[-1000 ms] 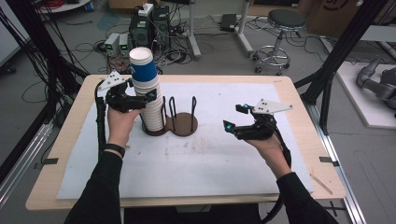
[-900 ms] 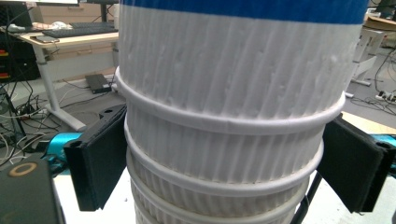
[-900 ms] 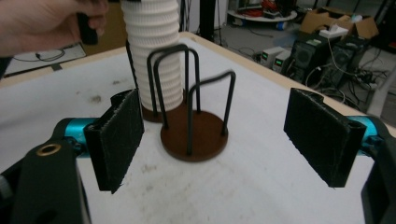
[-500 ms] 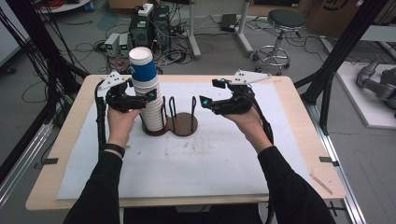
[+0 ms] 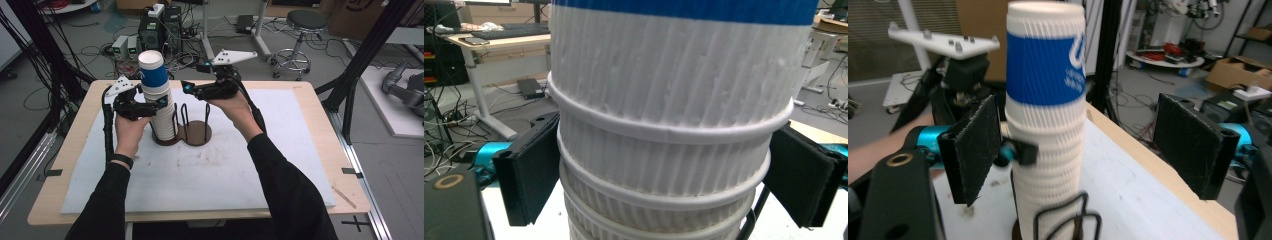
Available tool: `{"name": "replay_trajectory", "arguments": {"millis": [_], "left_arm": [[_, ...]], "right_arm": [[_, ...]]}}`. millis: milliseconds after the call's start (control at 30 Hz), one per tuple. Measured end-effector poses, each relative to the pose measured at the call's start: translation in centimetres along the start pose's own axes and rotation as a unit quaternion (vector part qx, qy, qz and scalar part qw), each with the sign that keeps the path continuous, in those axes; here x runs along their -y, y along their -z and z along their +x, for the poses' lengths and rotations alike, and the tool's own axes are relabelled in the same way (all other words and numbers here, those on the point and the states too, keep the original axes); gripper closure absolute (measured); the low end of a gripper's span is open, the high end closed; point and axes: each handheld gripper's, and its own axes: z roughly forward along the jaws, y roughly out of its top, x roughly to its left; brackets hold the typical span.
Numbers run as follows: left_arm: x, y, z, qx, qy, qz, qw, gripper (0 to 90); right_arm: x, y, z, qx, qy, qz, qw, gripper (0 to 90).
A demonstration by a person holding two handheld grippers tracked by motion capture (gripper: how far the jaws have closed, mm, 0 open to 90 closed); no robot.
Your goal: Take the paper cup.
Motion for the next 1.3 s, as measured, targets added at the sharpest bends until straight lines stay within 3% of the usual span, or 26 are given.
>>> {"name": "replay_trajectory", "arguments": {"millis": [67,233,433,600,700,767,867,933,1167,1300], "left_arm": [[0.0,0.0,0.0,0.0,0.0,0.0,1.0,11.3],[0.0,0.0,0.0,0.001,-0.003,0.002,1.0,11.3],[-0.1,0.0,-0.2,-0.002,-0.003,0.004,1.0,11.3],[-0.1,0.0,-0.1,-0.001,-0.003,0.003,1.0,11.3],[-0.1,-0.1,-0.2,-0.002,-0.004,0.003,1.0,11.3],[-0.1,-0.1,-0.3,-0.003,-0.004,0.002,1.0,11.3],[-0.1,-0.1,-0.2,-0.004,-0.002,0.003,1.0,11.3],[-0.1,-0.1,-0.2,-0.005,-0.002,0.003,1.0,11.3],[-0.1,0.0,-0.2,-0.003,-0.003,0.005,1.0,11.3],[-0.2,0.0,-0.1,-0.002,-0.003,0.007,1.0,11.3]], "right_arm": [[-0.3,-0.5,0.0,-0.002,-0.002,-0.002,1.0,20.2],[-2.3,-2.9,0.1,-0.019,-0.032,-0.017,0.9992,20.2],[-4.0,-4.9,0.9,-0.018,-0.029,-0.012,0.9993,20.3],[-5.1,-6.6,1.3,-0.011,-0.024,0.007,0.9996,20.2],[-5.4,-7.2,1.1,-0.014,-0.037,0.006,0.9992,20.2],[-5.6,-7.7,1.0,-0.017,-0.031,0.025,0.9991,20.2],[-5.6,-8.2,1.0,-0.014,-0.03,0.041,0.9986,21.5],[-5.6,-8.2,0.9,-0.031,-0.032,0.04,0.9982,29.9],[-5.7,-8.2,1.3,-0.021,-0.018,0.04,0.9988,30.6],[-6.0,-7.9,1.5,-0.02,-0.015,0.022,0.9995,30.8]]}}
